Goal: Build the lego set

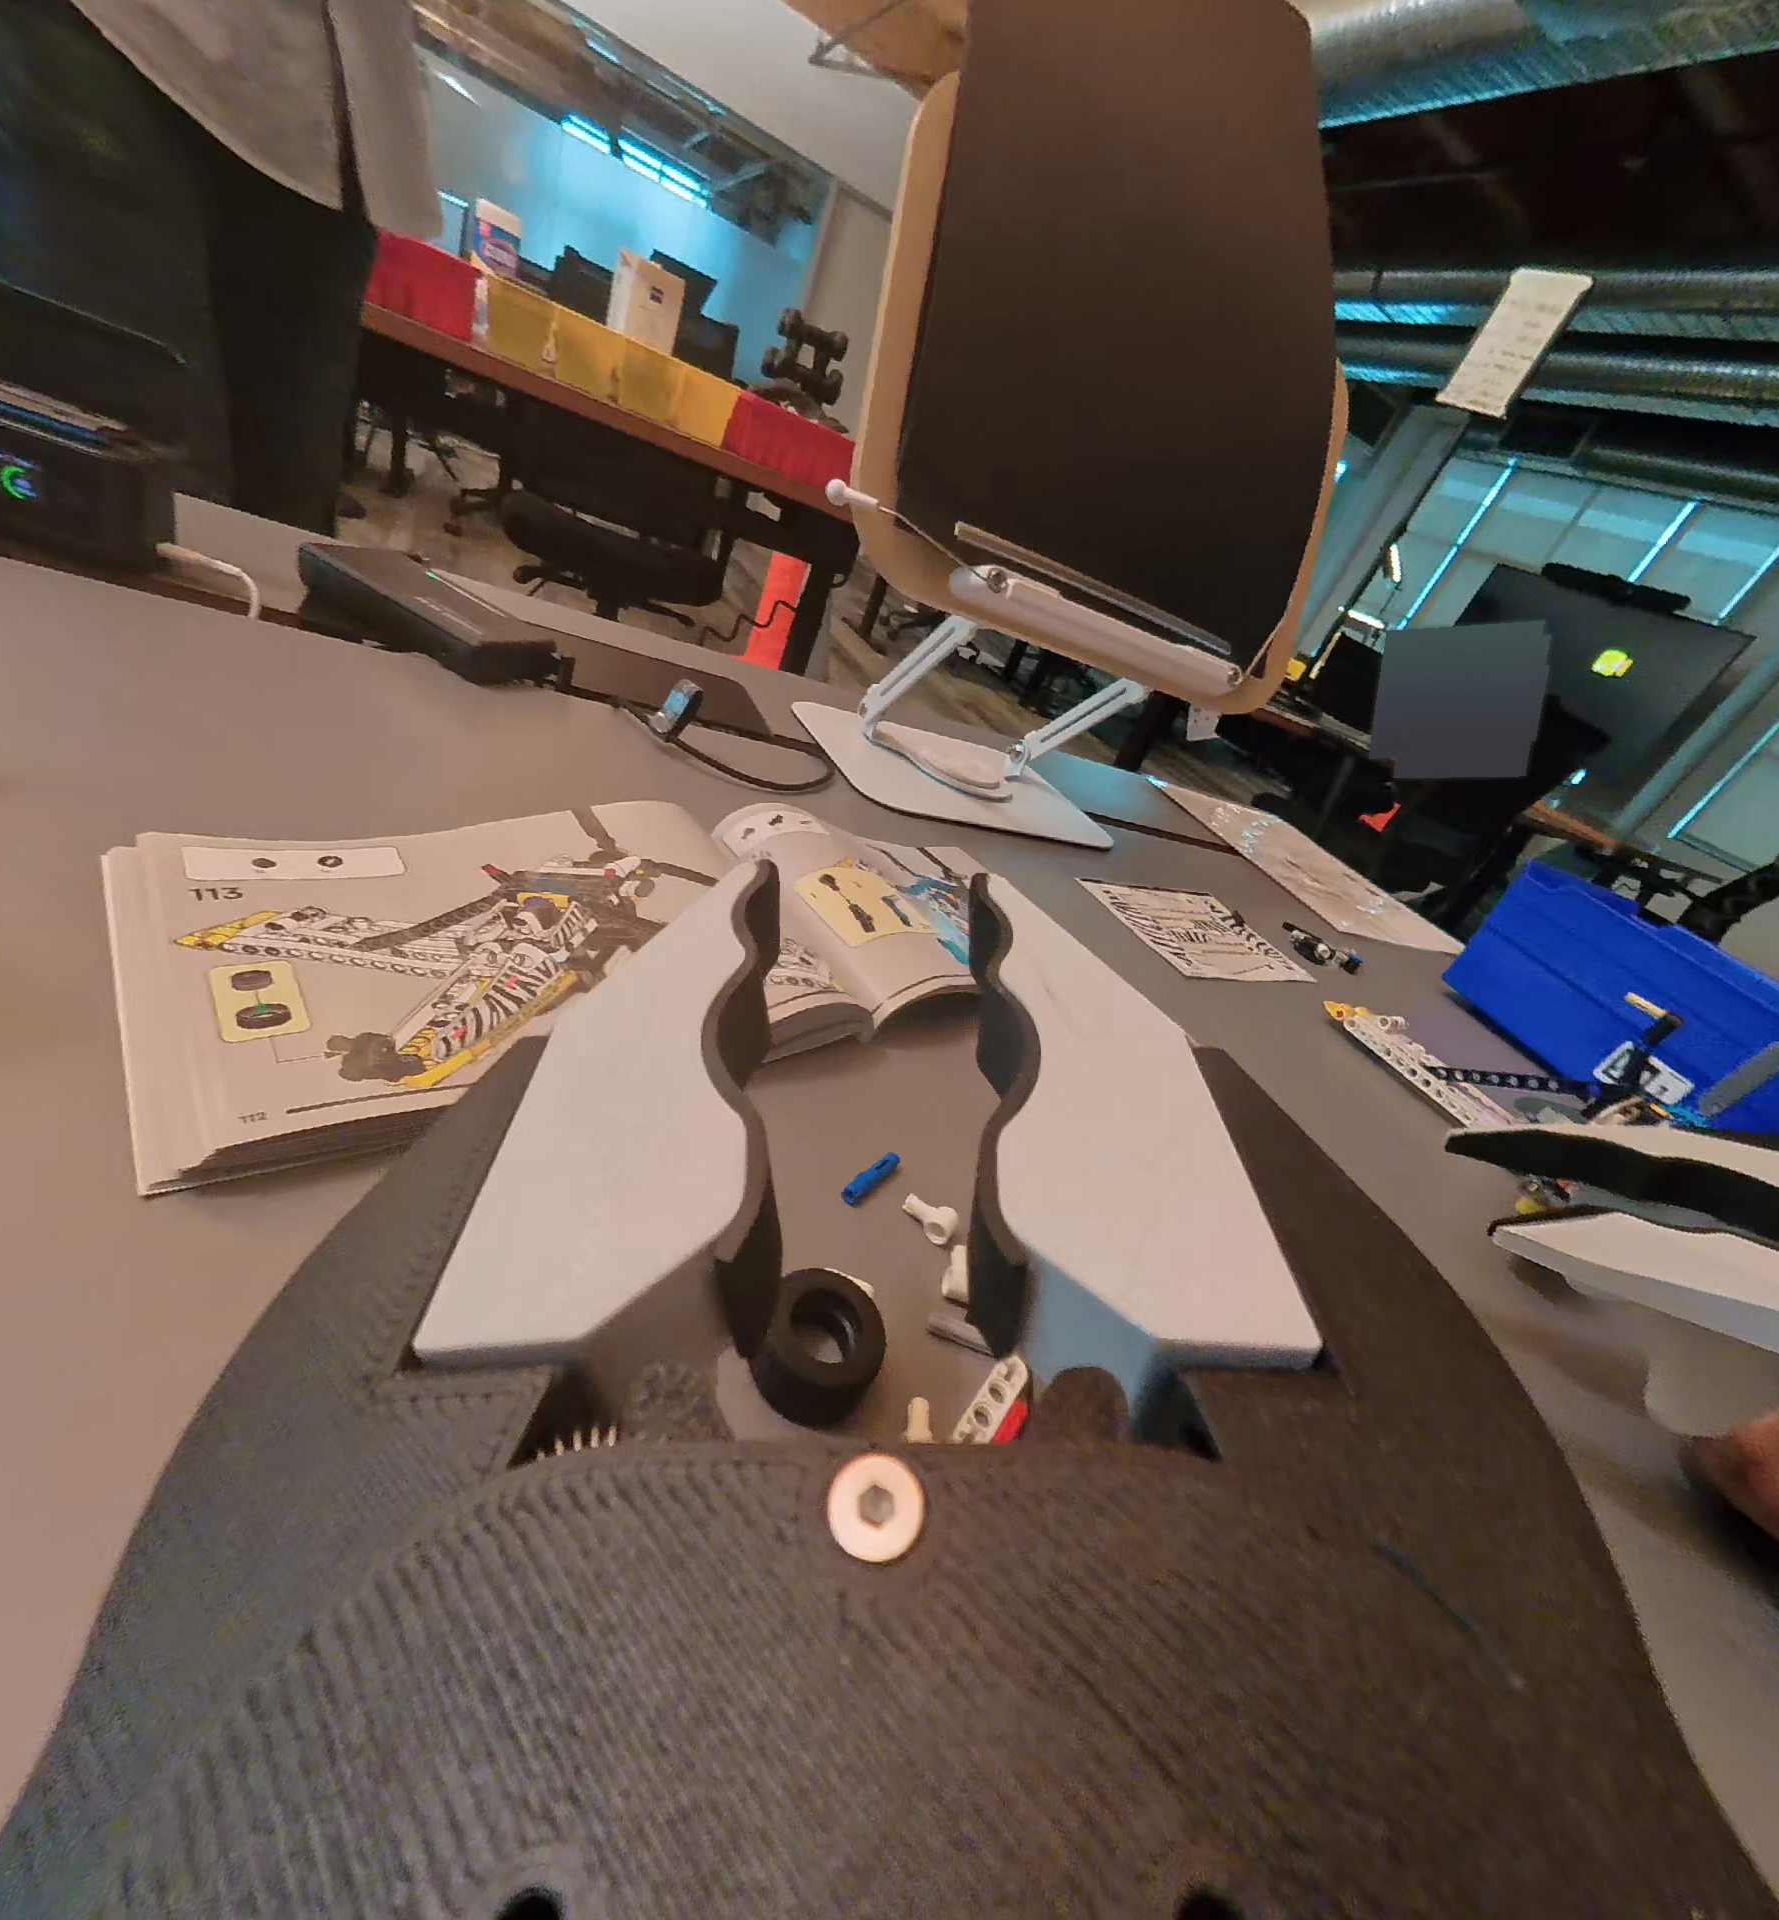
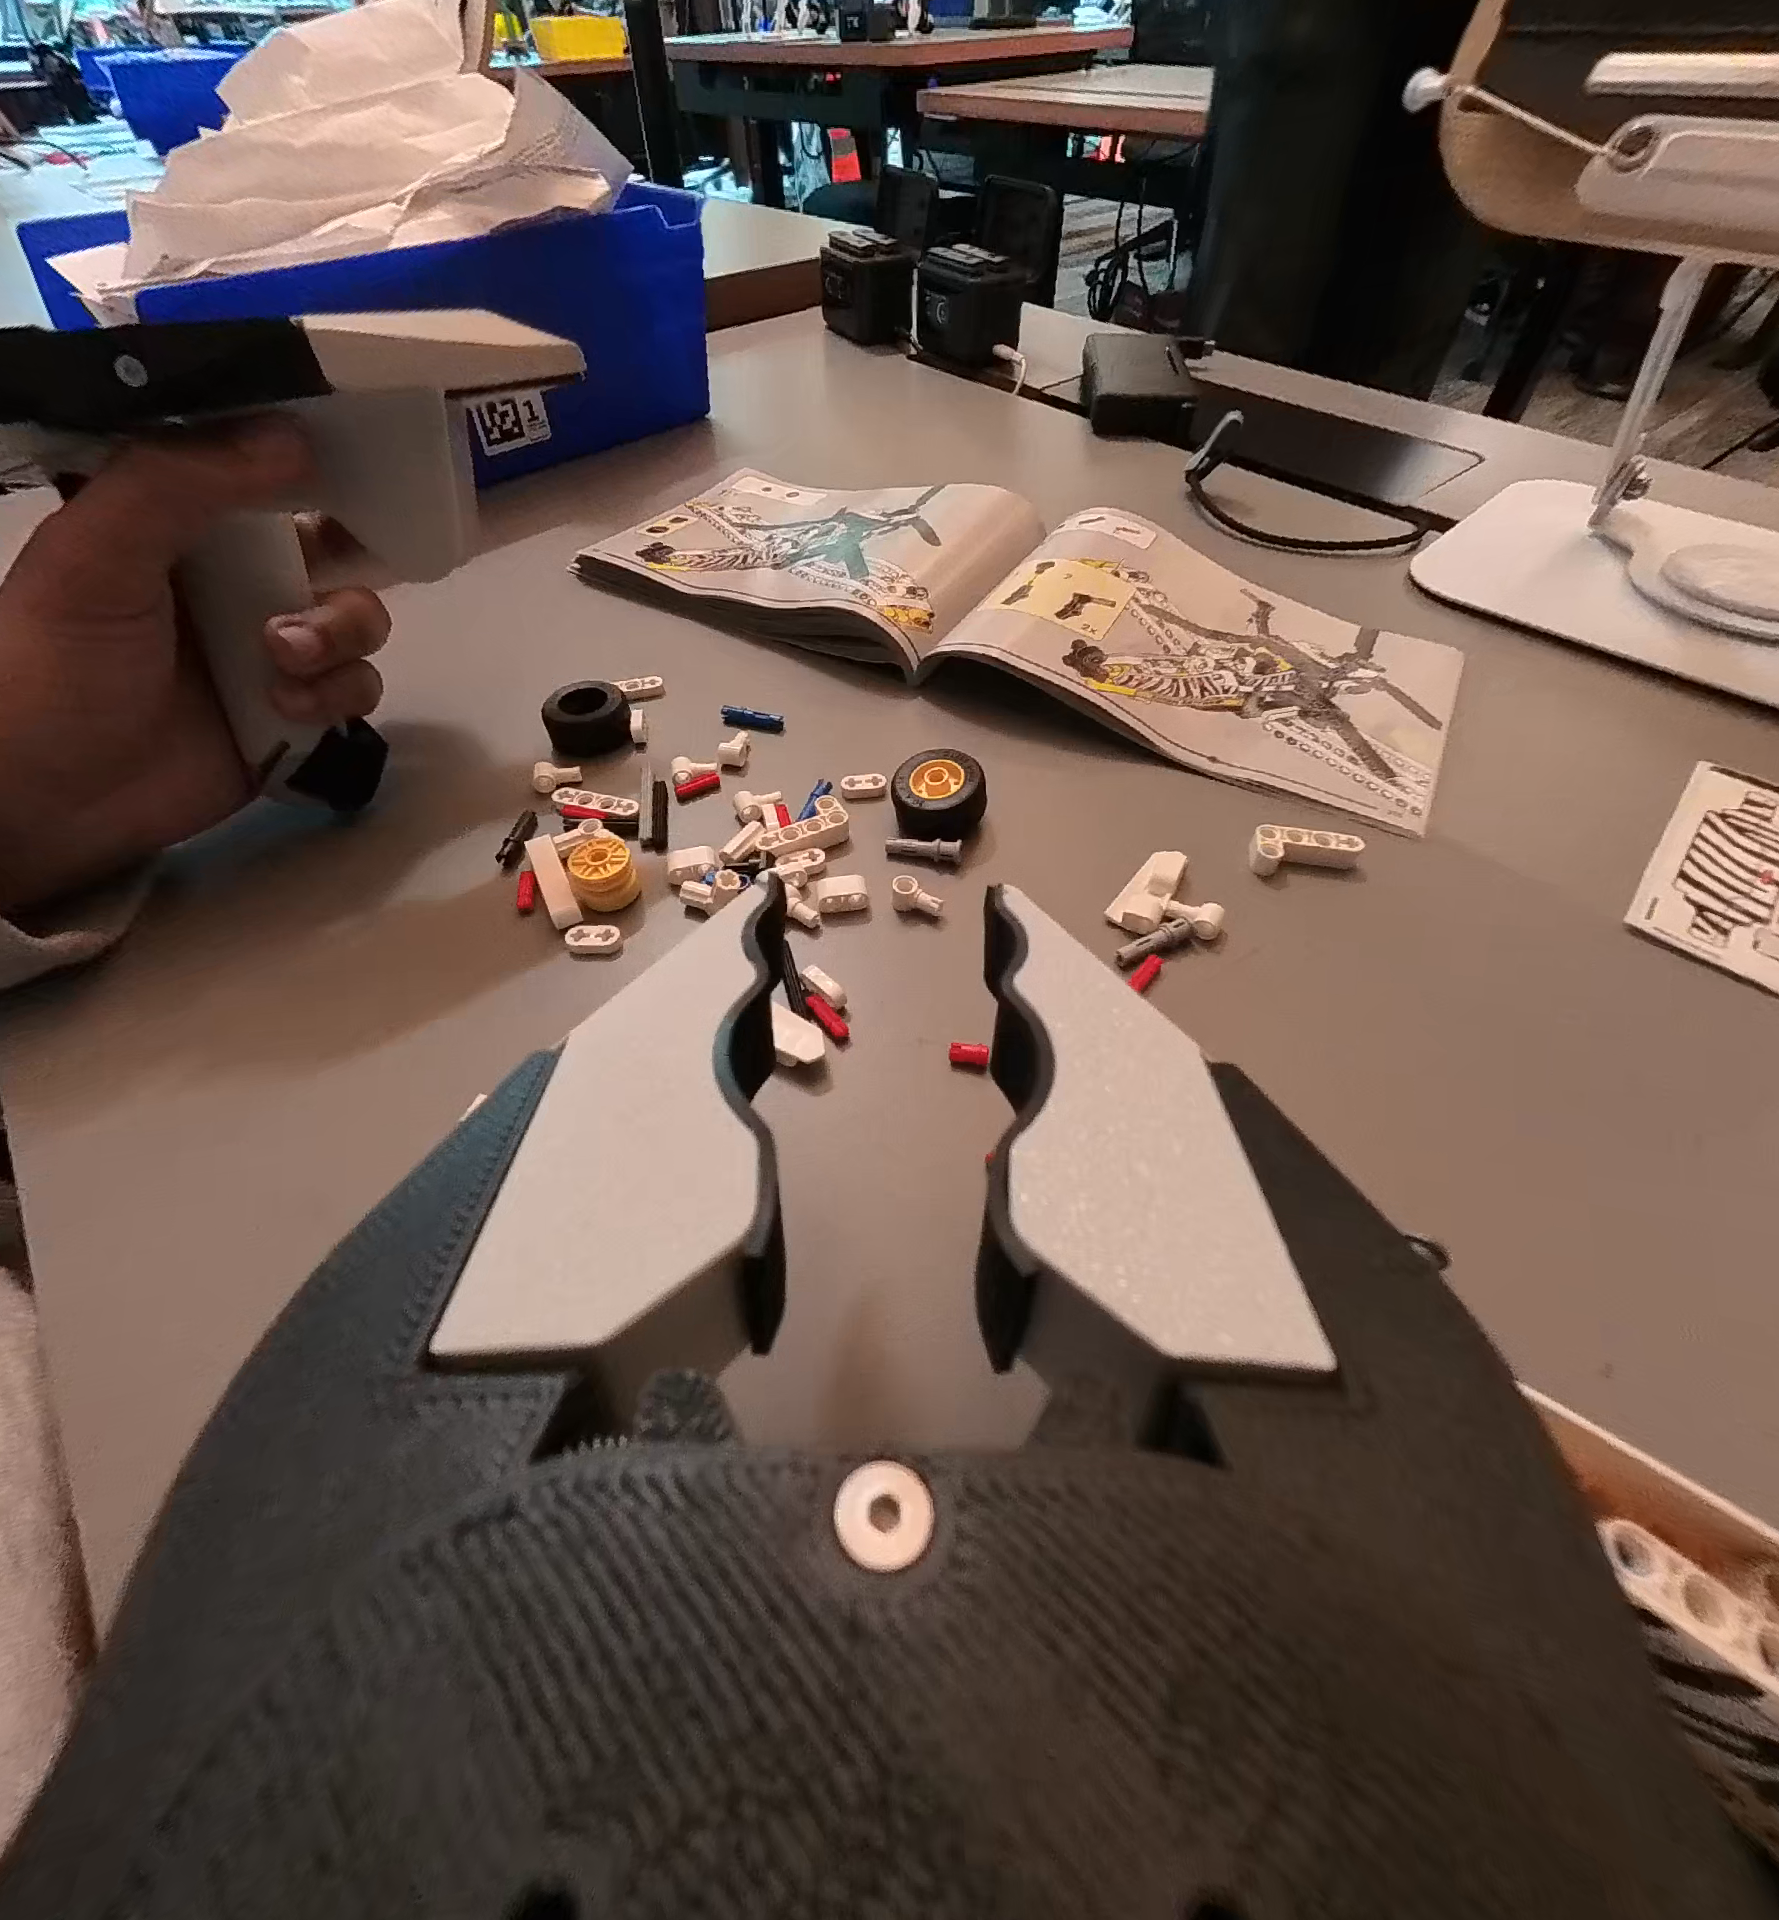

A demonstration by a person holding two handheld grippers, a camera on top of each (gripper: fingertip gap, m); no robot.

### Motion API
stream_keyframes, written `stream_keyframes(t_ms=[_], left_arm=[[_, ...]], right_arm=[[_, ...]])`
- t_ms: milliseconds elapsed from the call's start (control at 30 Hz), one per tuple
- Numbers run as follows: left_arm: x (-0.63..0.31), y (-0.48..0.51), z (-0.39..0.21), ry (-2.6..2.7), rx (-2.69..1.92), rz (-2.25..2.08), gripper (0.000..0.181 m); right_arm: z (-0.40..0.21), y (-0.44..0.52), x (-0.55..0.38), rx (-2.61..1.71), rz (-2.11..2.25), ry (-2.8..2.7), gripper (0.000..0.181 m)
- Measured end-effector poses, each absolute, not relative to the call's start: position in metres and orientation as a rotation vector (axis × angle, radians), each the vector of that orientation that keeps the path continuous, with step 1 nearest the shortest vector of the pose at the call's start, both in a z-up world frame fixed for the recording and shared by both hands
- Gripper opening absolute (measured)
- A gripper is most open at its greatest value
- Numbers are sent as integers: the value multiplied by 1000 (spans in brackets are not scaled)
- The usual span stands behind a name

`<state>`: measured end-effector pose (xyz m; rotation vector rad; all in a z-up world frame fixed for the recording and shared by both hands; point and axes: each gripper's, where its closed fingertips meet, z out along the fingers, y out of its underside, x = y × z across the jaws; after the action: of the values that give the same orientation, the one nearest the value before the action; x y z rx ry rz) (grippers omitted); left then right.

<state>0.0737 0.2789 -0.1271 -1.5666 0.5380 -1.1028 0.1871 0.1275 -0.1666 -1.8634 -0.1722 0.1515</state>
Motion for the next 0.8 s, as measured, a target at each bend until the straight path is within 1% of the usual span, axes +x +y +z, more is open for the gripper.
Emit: stream_keyframes(t_ms=[133, 267, 567, 800], left_arm=[[75, 274, -129, 560, -1571, -1126, 33], [78, 266, -129, 595, -1564, -1163, 26], [84, 261, -131, 638, -1564, -1162, 26], [85, 253, -129, 671, -1545, -1180, 31]], right_arm=[[-163, 126, 189, -1843, 180, -148, 37], [-160, 122, 189, -1820, 184, -138, 36], [-159, 121, 188, -1815, 182, -145, 37], [-158, 119, 184, -1800, 165, -176, 37]])
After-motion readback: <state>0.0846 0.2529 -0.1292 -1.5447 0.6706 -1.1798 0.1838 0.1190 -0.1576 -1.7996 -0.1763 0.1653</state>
